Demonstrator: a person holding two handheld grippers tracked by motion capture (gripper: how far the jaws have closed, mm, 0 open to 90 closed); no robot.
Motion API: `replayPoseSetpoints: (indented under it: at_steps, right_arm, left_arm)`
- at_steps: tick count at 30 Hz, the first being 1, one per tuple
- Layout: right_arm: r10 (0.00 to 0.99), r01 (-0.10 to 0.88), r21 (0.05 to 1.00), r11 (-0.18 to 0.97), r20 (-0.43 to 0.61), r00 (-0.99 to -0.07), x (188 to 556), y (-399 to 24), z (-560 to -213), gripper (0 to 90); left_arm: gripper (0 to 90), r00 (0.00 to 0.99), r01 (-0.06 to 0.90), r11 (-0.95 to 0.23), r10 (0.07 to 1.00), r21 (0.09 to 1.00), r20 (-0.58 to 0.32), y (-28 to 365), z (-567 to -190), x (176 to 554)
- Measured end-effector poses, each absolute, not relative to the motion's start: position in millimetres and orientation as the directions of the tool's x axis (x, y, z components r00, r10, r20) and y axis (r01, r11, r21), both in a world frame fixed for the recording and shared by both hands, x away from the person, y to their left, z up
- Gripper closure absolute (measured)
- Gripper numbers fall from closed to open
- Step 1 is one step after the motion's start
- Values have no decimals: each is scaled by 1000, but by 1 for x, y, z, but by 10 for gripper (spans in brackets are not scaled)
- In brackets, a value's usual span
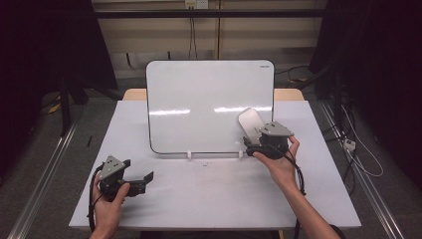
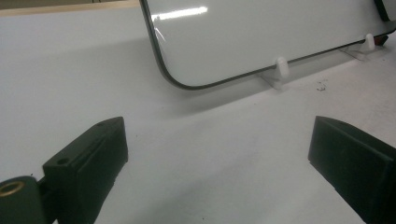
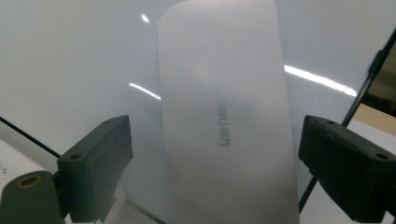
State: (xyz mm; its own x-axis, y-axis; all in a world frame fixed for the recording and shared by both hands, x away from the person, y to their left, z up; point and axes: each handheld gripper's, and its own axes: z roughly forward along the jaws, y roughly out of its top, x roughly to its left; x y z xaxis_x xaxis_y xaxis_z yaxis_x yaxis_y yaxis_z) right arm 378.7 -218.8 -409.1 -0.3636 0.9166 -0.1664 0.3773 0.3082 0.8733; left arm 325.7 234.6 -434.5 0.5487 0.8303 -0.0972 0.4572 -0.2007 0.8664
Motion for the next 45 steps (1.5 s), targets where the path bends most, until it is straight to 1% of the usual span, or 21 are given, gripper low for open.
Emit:
replayPoseSetpoints:
  at_steps: [3,5,11,14,20,25,36,39,45]
  right_arm:
    - [921,377,878,296,-157,-356,374,-223,-407,93]
    - [923,381,886,264,-118,-366,371,-226,-406,85]
    - [921,396,886,240,-78,-383,360,-234,-408,73]
    - [928,407,887,218,-59,-368,352,-239,-409,73]
    - [932,407,888,215,-63,-356,337,-250,-416,82]
    - [942,408,893,189,-47,-333,325,-259,-421,82]
    - [955,406,903,137,-11,-297,303,-274,-440,89]
    - [956,413,899,147,-22,-292,297,-275,-444,90]
    - [961,410,906,103,16,-276,295,-279,-445,88]
  left_arm:
    - [48,547,462,-197,831,865,-103,236,-435,326]
    - [48,544,462,-193,832,866,-105,237,-435,327]
    - [48,548,453,-197,831,869,-97,236,-432,327]
    - [48,549,449,-191,829,873,-101,233,-432,329]
    - [49,543,453,-181,832,873,-110,233,-432,335]
    - [48,552,444,-192,828,875,-98,232,-431,335]
    - [49,535,432,-174,840,885,-96,231,-430,332]
    - [48,535,432,-175,840,885,-95,231,-430,331]
    - [49,529,437,-182,844,881,-88,232,-431,331]
